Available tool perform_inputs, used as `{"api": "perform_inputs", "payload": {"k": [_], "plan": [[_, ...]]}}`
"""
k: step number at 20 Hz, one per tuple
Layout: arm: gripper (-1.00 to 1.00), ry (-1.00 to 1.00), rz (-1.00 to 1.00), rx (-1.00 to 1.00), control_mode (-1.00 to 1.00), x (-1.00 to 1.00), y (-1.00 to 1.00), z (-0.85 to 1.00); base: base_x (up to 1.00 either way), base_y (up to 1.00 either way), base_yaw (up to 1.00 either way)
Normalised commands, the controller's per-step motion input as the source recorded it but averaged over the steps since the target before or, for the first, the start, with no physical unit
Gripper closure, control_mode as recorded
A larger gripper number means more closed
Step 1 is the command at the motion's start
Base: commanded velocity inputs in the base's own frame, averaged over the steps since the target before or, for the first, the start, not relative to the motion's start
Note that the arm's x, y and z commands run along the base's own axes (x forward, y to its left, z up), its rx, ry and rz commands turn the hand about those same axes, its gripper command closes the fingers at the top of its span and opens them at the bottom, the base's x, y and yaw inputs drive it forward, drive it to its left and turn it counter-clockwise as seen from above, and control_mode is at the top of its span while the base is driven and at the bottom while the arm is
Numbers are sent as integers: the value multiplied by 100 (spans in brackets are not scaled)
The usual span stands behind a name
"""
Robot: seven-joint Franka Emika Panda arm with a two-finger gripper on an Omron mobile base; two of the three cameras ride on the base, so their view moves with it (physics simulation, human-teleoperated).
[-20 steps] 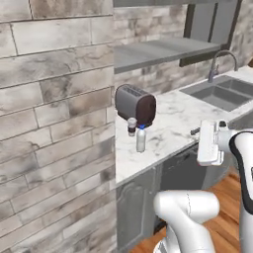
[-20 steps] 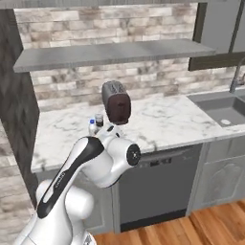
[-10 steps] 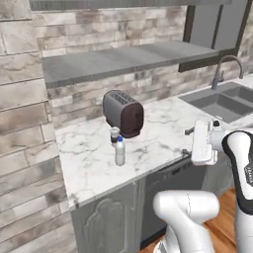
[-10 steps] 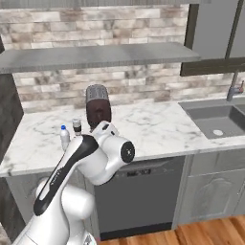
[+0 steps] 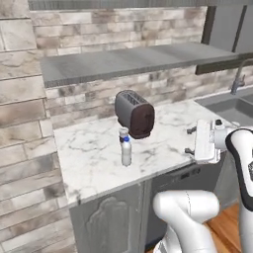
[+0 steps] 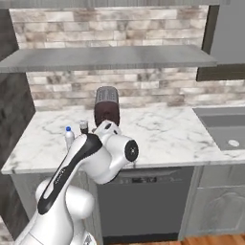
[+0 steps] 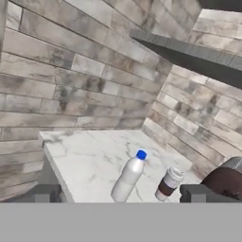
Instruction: Move the drinks to the dining counter.
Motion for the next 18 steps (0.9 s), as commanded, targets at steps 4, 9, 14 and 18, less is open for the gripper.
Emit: {"api": "perform_inputs", "payload": {"k": [4, 9, 14, 18], "plan": [[-100, 0, 0, 0, 100, 0, 0, 0, 15, 28, 46], [-100, 0, 0, 0, 100, 0, 0, 0, 26, 9, 51], [-100, 0, 0, 0, 100, 0, 0, 0, 44, 2, 41], [-100, 0, 0, 0, 100, 0, 0, 0, 69, 0, 20]]}}
